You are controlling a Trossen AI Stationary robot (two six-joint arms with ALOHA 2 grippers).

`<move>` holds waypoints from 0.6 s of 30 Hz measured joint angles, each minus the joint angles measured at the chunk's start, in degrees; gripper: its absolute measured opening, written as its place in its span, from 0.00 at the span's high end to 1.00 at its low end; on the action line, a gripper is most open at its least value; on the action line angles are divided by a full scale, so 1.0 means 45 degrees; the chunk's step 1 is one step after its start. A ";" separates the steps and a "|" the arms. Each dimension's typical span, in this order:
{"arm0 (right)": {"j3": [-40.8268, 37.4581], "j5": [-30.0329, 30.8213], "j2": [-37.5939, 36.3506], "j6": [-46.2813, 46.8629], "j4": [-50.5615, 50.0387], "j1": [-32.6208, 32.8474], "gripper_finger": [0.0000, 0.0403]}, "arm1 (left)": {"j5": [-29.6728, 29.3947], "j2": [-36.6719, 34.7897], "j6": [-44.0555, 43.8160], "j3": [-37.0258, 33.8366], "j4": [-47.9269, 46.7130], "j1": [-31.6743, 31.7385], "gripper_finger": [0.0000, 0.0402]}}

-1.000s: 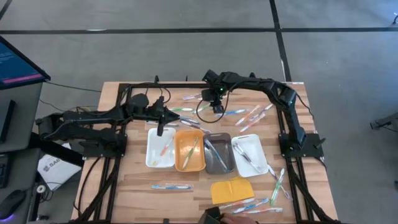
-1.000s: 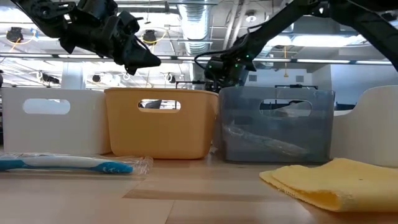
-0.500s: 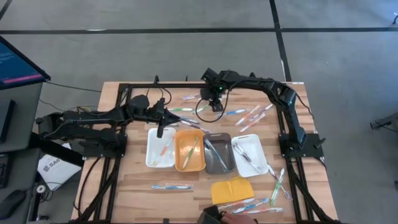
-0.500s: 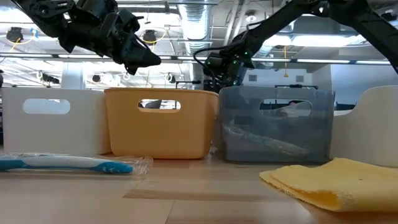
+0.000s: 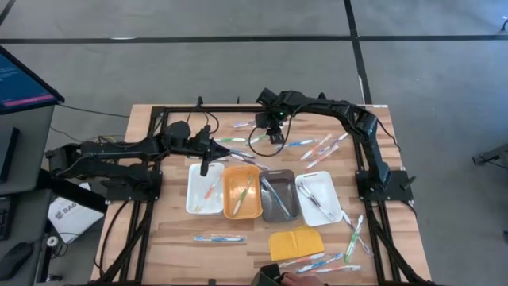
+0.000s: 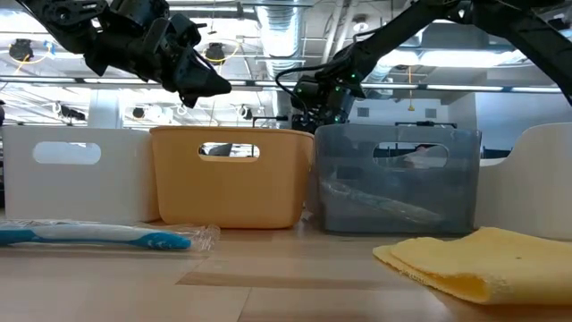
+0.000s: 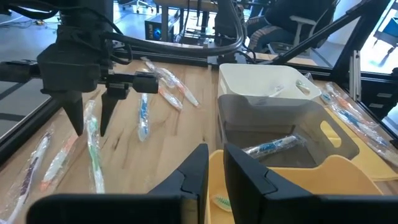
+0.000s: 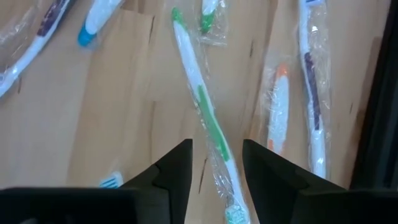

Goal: Pick & Place Toothbrushes
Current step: Put the green toothbrush into the yellow bin

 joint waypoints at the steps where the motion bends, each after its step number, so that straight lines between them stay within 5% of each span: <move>1: 0.0000 0.0000 0.0035 0.0050 0.0014 0.0003 0.66 | 0.0000 0.0000 0.0000 0.0000 0.0000 0.0000 0.89; 18: 0.0957 0.0000 0.0063 0.1148 -0.1295 -0.0117 0.60 | 0.0439 0.0000 0.0060 0.0005 -0.0171 0.0000 0.89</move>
